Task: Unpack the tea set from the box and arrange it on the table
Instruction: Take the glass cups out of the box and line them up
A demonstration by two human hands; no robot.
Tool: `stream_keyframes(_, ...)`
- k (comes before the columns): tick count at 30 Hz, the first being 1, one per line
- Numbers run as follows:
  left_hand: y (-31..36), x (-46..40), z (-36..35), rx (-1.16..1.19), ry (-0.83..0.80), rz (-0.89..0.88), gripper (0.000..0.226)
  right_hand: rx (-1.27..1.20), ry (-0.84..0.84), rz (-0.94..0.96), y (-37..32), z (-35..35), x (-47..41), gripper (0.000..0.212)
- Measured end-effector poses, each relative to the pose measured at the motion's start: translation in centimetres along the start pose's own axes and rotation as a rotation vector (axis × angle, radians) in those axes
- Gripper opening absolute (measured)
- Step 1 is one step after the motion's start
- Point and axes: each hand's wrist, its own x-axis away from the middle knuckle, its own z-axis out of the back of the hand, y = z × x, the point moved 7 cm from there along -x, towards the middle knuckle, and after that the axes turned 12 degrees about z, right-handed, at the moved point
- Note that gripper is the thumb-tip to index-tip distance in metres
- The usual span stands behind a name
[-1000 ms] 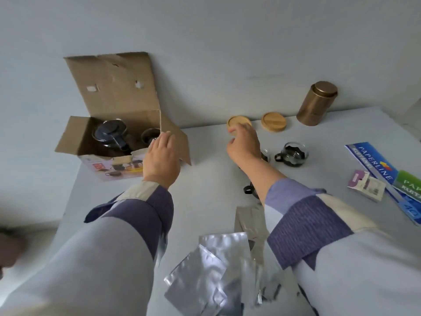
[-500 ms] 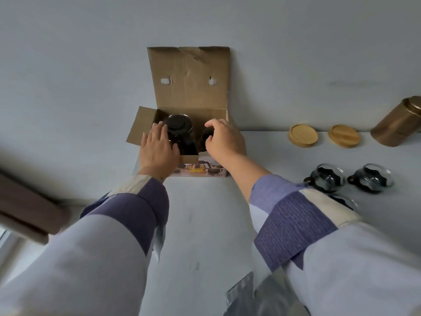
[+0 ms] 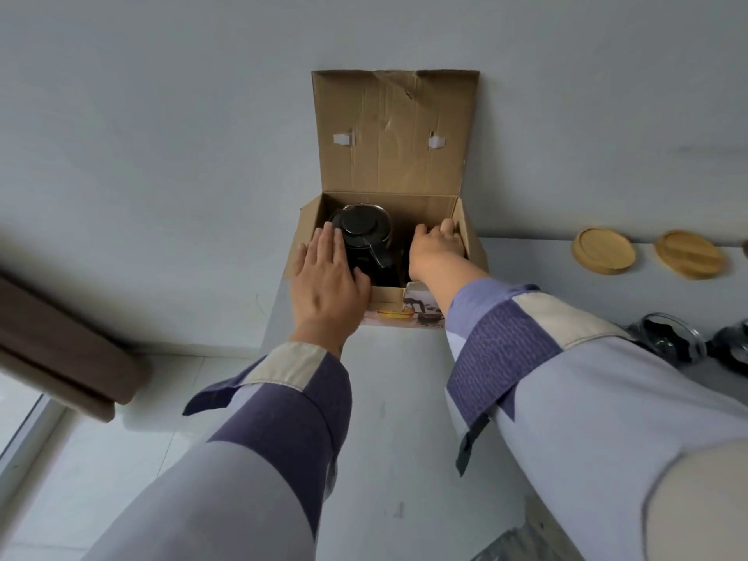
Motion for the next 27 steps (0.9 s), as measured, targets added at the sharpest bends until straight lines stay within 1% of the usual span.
stream_keyframes(2, 0.0, -0.1, 0.0, 0.003, 0.006, 0.006, 0.063, 0.022, 0.01, -0.009, 0.1, 0.1, -0.3, 0.066)
stream_keyframes(7, 0.1, 0.0, 0.0, -0.002, 0.009, 0.015, 0.063, 0.09, 0.097, -0.02, 0.2, 0.9, -0.5, 0.064)
stream_keyframes(11, 0.2, 0.0, 0.0, -0.007, 0.007, 0.018, 0.063, 0.153, 0.158, -0.003, 0.0, 1.7, 0.0, 0.055)
stream_keyframes(13, 0.2, 0.0, 0.1, -0.009, 0.0, 0.023, 0.063, 0.148, 0.203, 0.022, -0.2, 2.5, 0.5, 0.057)
stream_keyframes(16, 0.2, 0.0, 0.1, -0.013, -0.002, 0.026, 0.063, 0.064, 0.244, 0.036, -0.3, 3.8, 1.7, 0.074)
stream_keyframes(21, 0.3, 0.1, 0.1, -0.032, -0.01, 0.031, 0.063, -0.105, 0.329, 0.048, 0.4, 5.4, 3.5, 0.087)
stream_keyframes(23, 0.4, 0.2, 0.3, -0.031, -0.02, 0.029, 0.063, -0.229, 0.357, 0.039, 1.0, 5.7, 4.0, 0.091)
stream_keyframes(27, 0.5, 0.4, 0.6, -0.049, -0.029, 0.02, 0.062, -0.532, 0.423, -0.028, 2.6, 5.8, 5.5, 0.088)
